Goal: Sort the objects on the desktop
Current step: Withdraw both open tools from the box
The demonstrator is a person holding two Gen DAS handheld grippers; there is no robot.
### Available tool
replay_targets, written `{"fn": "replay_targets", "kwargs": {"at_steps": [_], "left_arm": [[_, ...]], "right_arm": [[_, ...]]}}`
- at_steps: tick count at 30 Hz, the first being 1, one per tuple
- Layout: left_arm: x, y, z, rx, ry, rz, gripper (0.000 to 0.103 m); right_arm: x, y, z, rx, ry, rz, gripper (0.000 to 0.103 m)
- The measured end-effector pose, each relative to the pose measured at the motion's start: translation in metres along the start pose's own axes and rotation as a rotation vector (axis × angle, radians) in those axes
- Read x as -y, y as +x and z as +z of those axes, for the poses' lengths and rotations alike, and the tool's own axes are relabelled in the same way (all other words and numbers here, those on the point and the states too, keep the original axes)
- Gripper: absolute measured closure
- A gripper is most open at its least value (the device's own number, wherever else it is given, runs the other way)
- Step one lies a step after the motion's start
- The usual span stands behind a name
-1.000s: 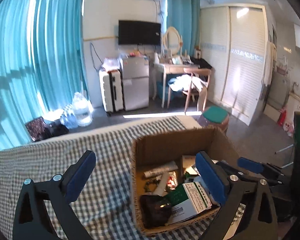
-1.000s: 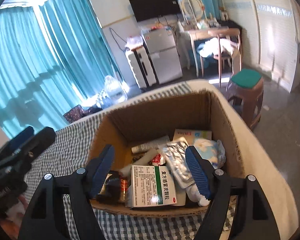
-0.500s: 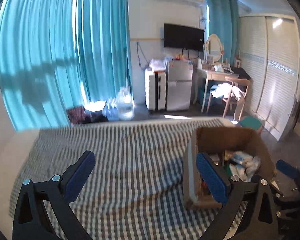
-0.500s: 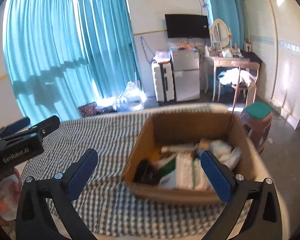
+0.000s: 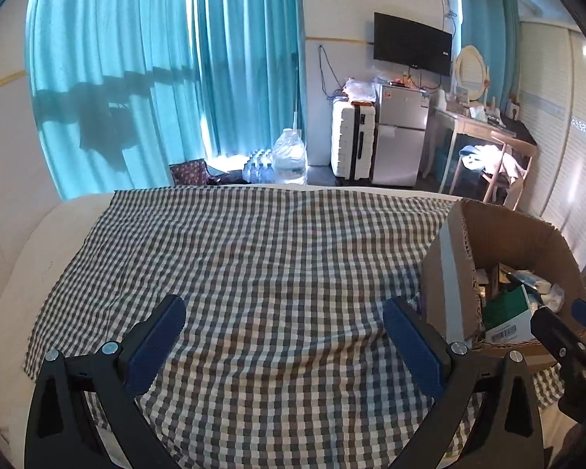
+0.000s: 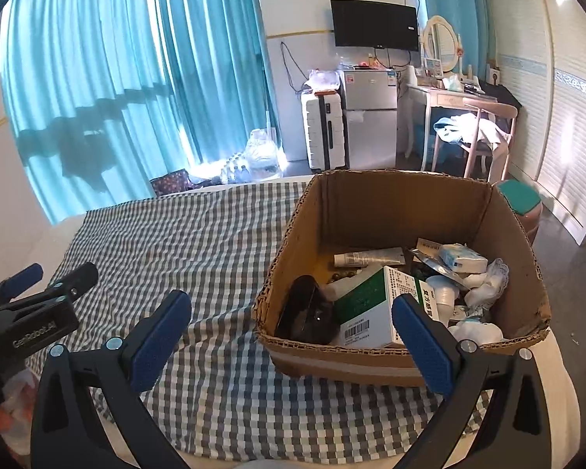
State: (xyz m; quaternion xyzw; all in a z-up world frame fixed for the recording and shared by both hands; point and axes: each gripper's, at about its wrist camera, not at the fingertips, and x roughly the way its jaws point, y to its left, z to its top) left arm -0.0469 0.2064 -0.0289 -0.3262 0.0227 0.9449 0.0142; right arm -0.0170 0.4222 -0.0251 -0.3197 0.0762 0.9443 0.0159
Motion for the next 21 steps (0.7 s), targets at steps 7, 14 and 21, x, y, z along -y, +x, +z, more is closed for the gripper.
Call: {"fn": "replay_targets", "kwargs": {"at_steps": [7,14,21], "left_arm": [[0.003,-0.006,0.001,0.017,0.040,-0.023,0.000],[0.005,-0.006,-0.001,-0.011,0.041,-0.046,0.000],[0.002,-0.004,-0.004,-0.043,-0.006,-0.021,0.000]], "right_arm": [[0.007,0.005,-0.003,-0.022,0.071,0.014,0.000],[0.004,0.006,-0.005,-0.025,0.053,0.016,0.000],[0.002,0.011,-0.009,-0.049,0.057,0.014,0.000]]}}
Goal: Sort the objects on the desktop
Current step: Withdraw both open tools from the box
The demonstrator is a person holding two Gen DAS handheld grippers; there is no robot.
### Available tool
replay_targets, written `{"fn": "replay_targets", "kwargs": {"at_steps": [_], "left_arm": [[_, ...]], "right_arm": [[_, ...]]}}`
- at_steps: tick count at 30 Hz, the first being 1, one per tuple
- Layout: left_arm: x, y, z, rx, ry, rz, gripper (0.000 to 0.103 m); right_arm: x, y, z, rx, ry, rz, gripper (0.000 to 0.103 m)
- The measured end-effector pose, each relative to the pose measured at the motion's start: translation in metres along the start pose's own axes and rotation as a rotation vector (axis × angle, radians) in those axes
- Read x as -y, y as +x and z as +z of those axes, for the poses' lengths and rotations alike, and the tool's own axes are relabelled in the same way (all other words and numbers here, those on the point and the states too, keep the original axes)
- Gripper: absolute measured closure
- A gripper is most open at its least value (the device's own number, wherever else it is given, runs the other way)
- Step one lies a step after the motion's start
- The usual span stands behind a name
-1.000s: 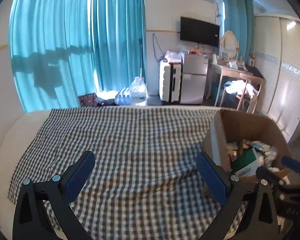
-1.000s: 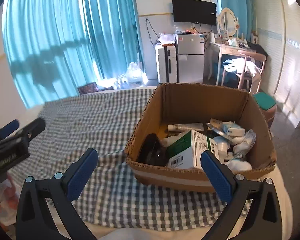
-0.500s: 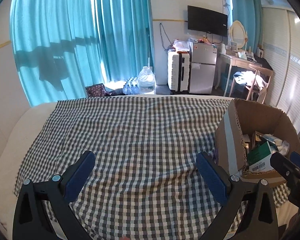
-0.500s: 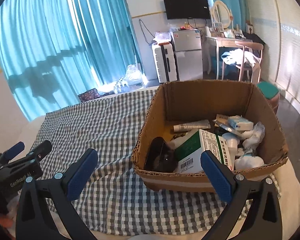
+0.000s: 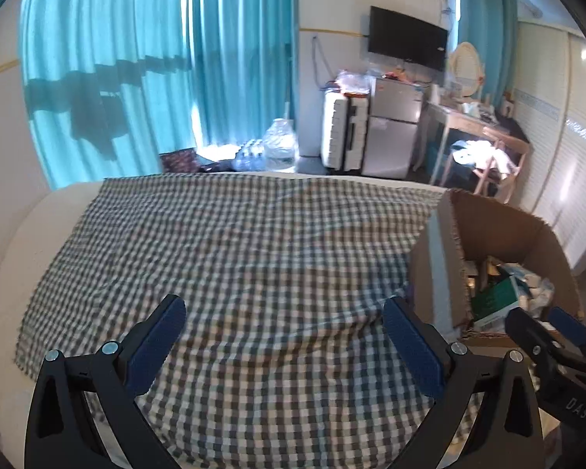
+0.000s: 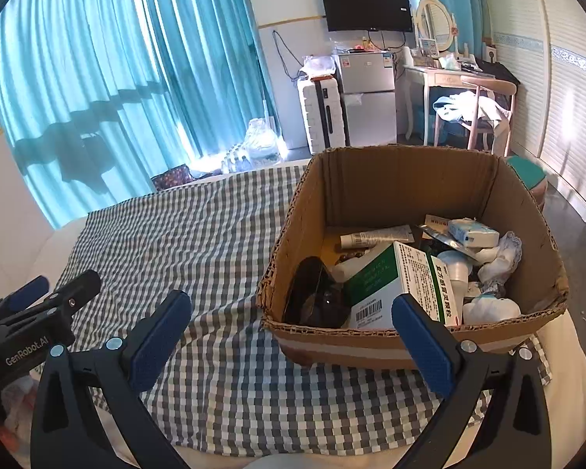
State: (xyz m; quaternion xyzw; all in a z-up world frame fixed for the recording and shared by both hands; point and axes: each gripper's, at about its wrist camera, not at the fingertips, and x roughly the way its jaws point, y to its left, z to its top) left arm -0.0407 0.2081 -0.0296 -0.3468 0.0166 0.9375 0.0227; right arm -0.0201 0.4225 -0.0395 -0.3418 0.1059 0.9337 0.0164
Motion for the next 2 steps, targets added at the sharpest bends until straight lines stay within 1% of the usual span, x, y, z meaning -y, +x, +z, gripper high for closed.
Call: {"fn": "replay_targets", "kwargs": {"at_steps": [2], "left_arm": [[0.0032,0.0010,-0.0017,-0.016,0.020,-0.025,0.000]], "right_arm": [[-0.0008,0.0012,-0.0015,-0.007,0.003,0.005,0.000]]}}
